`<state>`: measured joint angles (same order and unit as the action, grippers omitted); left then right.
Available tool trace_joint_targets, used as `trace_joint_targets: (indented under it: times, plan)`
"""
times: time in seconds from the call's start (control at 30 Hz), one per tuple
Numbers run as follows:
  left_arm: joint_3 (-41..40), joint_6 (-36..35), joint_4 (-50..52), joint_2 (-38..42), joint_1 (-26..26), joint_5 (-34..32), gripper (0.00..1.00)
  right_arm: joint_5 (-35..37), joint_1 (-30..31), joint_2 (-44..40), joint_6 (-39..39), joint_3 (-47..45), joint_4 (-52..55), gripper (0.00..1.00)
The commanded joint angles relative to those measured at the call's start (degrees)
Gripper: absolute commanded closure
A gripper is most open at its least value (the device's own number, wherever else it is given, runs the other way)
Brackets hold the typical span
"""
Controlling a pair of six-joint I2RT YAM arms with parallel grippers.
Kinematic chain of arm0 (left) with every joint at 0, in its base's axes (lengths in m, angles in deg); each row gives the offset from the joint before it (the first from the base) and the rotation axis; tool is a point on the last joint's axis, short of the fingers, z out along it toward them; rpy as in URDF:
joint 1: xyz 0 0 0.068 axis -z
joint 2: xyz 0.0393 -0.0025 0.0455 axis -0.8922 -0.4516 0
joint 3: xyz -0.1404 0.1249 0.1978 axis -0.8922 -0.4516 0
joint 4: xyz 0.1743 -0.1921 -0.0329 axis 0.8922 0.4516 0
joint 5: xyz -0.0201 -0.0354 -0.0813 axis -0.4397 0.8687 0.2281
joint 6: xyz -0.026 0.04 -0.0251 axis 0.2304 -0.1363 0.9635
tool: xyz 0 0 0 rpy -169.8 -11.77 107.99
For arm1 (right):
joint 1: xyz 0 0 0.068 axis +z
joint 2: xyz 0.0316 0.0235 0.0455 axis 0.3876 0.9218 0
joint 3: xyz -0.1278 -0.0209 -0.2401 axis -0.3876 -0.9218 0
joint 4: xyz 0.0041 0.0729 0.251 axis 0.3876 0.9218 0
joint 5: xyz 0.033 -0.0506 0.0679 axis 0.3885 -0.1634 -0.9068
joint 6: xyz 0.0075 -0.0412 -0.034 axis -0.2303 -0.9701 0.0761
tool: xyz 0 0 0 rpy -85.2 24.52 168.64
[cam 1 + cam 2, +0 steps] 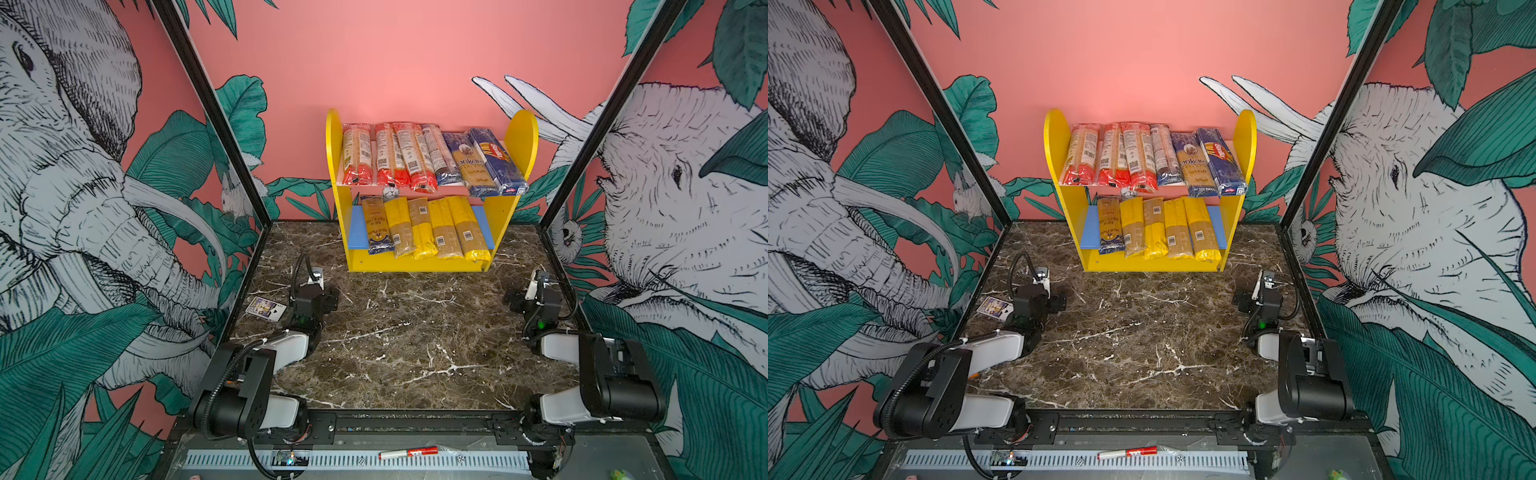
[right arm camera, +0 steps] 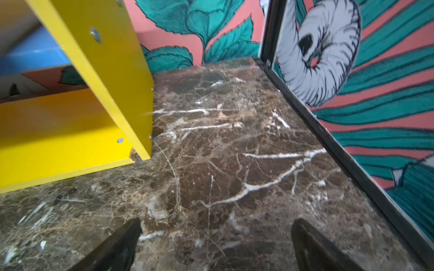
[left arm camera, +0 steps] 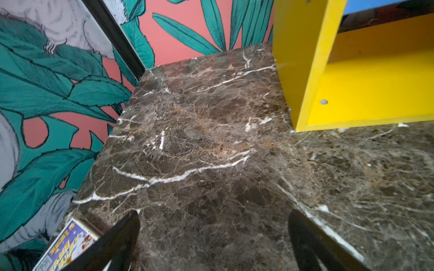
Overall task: Arrange pasta packages on shelves
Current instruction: Reset both arms
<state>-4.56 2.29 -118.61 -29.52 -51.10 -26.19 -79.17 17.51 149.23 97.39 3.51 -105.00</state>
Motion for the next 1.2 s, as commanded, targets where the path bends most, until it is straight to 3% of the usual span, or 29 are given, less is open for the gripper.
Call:
trace_joint_targets:
  times: [0.0,0.1,0.27,0.33,0.57,1.17]
  plan:
    - [-0.7,-5.2,-6.2,-0.9,-0.4,0.5,0.01,-2.2,2.0,5.9,-3.4,-1.3,-12.9,0.01]
    - [0.5,-4.7,-7.4,-3.4,-2.2,2.2,0.01,-1.4,3.4,3.7,-5.7,2.2,-2.3,0.01]
    - [-0.6,1.1,-19.0,-12.3,-7.9,5.7,0.01,-2.1,3.9,5.2,-6.2,2.2,-5.1,0.01]
    - [-0.1,2.1,-13.6,-10.3,-8.2,6.5,0.01,-2.0,4.1,4.9,-6.4,2.5,-4.0,0.01]
    - [-0.1,1.8,-16.1,-11.6,-8.3,6.3,0.01,2.6,6.6,4.7,-8.2,2.4,-4.1,0.01]
    - [0.2,1.8,-14.3,-10.9,-8.3,6.3,0.00,2.5,6.9,4.8,-8.3,2.2,-4.4,0.01]
